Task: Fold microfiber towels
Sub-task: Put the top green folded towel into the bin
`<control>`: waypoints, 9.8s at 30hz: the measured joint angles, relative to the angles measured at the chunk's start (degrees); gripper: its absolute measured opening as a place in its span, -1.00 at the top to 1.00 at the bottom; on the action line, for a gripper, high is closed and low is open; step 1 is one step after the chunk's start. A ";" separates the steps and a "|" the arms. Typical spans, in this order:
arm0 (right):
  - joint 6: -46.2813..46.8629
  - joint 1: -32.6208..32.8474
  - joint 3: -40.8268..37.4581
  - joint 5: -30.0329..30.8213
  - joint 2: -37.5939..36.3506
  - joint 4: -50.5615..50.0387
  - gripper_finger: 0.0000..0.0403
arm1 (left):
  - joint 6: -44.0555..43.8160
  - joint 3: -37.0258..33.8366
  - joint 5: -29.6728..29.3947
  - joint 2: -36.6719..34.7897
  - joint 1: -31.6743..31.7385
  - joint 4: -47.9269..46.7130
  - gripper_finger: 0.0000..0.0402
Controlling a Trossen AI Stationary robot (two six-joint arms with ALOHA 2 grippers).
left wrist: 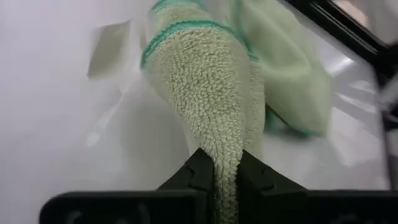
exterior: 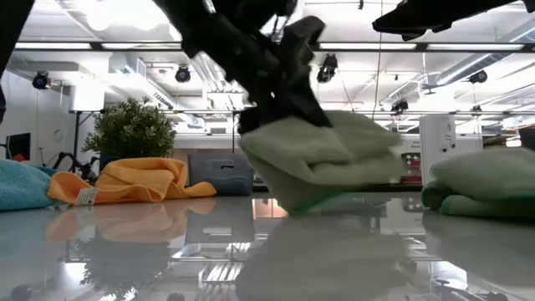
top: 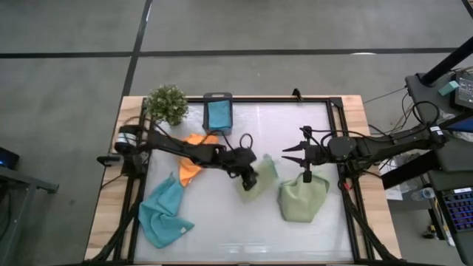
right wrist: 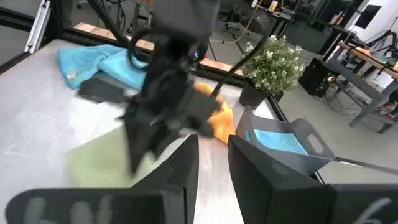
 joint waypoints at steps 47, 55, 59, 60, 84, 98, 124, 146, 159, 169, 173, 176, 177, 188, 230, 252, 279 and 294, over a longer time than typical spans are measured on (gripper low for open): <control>-1.21 0.00 -0.09 0.00 0.05 -0.97 0.61 | -19.33 -18.68 -8.66 -17.94 37.87 13.40 0.98; -1.55 0.00 -0.09 0.00 0.05 -0.98 0.61 | -21.20 -20.96 -2.34 -18.65 37.81 20.57 0.98; -1.53 0.00 -0.09 0.00 0.05 -0.98 0.61 | -21.25 -22.54 -3.35 -18.65 38.15 19.83 0.98; -1.52 0.00 -0.09 0.00 0.05 -0.98 0.61 | -21.26 -22.92 -3.46 -18.65 38.45 19.26 0.98; -1.57 0.00 -0.11 0.00 0.05 -0.96 0.61 | -17.55 -26.18 -3.59 -18.20 42.27 15.98 0.86; -1.59 0.00 -0.11 0.00 0.05 -0.96 0.61 | -16.29 -26.10 -3.41 -18.17 42.18 16.07 0.57; -1.63 0.00 -0.11 0.00 0.05 -1.00 0.61 | -9.87 -22.06 -2.34 -23.55 42.13 6.63 0.18; -2.70 0.00 -0.11 0.00 0.05 -0.96 0.61 | 6.46 -15.44 -3.71 -22.18 34.55 -2.52 0.66; -3.10 0.00 -0.27 0.02 0.05 -0.94 0.61 | 27.33 -1.66 -9.40 -9.91 35.71 -21.30 1.00; -3.52 0.00 -0.48 0.02 0.05 -0.72 0.61 | 29.08 2.03 -7.92 -1.25 36.34 -19.22 1.00; -3.54 -0.02 -0.48 0.02 0.05 -0.70 0.61 | 28.54 1.35 -7.35 -0.45 36.34 -16.74 1.00; -3.65 -0.02 -0.48 0.02 0.05 -0.72 0.61 | 28.54 0.58 -7.13 -0.35 36.34 -16.21 1.00; -3.78 -0.02 -0.48 0.02 0.05 -0.72 0.61 | 28.56 0.52 -7.13 -0.32 36.33 -16.26 1.00; -3.85 -0.02 -0.57 0.02 0.07 -0.91 0.61 | 34.64 1.75 -7.19 -8.39 35.86 -21.35 1.00; -3.78 -1.40 -0.72 0.02 0.07 -0.96 0.61 | 42.07 -0.51 -11.58 -6.84 40.88 -23.52 1.00; -3.95 -1.88 -0.72 0.02 0.07 -1.05 0.61 | 40.53 -0.09 -8.07 -9.92 37.64 -26.52 1.00; -3.98 -1.88 -0.72 0.02 0.07 -1.16 0.61 | 39.01 -1.97 -3.46 -7.99 34.83 -23.42 1.00; -3.95 -1.88 -0.74 0.02 0.07 -1.20 0.61 | 38.97 -3.84 -3.24 -5.00 31.76 -15.42 1.00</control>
